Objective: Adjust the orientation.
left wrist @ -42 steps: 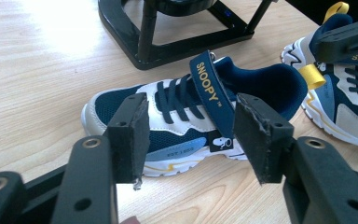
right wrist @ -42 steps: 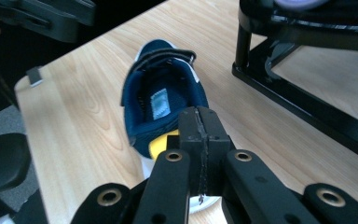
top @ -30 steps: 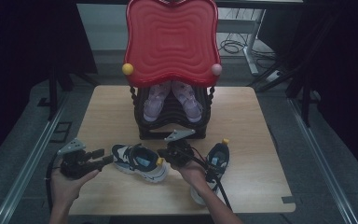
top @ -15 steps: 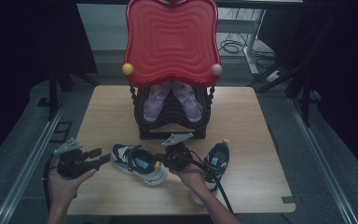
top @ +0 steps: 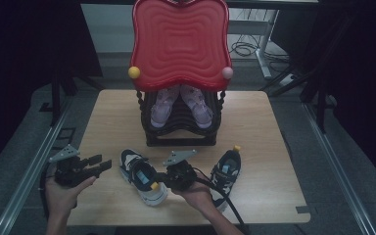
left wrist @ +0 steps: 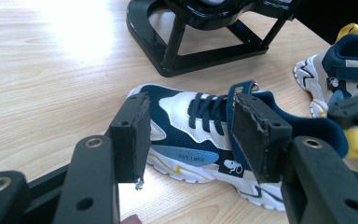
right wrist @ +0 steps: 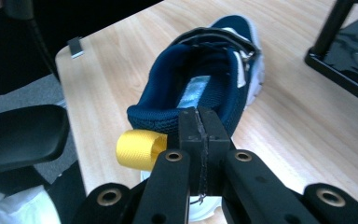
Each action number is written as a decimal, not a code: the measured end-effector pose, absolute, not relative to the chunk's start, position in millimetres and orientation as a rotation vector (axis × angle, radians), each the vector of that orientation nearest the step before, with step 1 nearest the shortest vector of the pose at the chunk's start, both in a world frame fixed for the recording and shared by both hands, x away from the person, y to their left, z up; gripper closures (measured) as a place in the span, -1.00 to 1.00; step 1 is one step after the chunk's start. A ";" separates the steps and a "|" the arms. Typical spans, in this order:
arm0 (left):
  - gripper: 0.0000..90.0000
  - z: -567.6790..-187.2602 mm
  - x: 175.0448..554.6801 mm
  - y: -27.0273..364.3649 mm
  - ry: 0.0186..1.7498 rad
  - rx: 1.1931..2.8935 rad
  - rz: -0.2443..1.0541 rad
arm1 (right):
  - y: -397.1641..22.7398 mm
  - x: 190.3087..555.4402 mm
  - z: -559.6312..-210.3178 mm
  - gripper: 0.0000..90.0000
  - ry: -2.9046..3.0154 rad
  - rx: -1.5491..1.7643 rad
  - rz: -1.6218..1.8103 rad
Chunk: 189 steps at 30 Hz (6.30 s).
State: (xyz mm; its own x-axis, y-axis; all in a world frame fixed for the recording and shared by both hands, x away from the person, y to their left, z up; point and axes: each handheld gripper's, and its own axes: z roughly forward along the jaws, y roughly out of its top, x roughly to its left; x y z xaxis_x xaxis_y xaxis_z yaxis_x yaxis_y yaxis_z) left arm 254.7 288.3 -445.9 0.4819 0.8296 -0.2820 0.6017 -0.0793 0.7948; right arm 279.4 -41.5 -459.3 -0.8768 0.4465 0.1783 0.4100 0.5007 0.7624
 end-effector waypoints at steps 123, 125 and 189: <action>0.02 -457.6 253.6 282.9 1.227 1.797 0.285 | -164.7 253.3 -485.7 0.98 2.419 1.049 1.295; 0.02 -457.6 253.6 282.5 1.226 1.800 0.283 | -163.0 252.0 -488.2 0.98 2.433 1.048 1.287; 0.02 -463.1 255.6 284.2 1.246 1.802 0.296 | -233.2 217.6 -497.8 0.99 2.491 1.171 1.127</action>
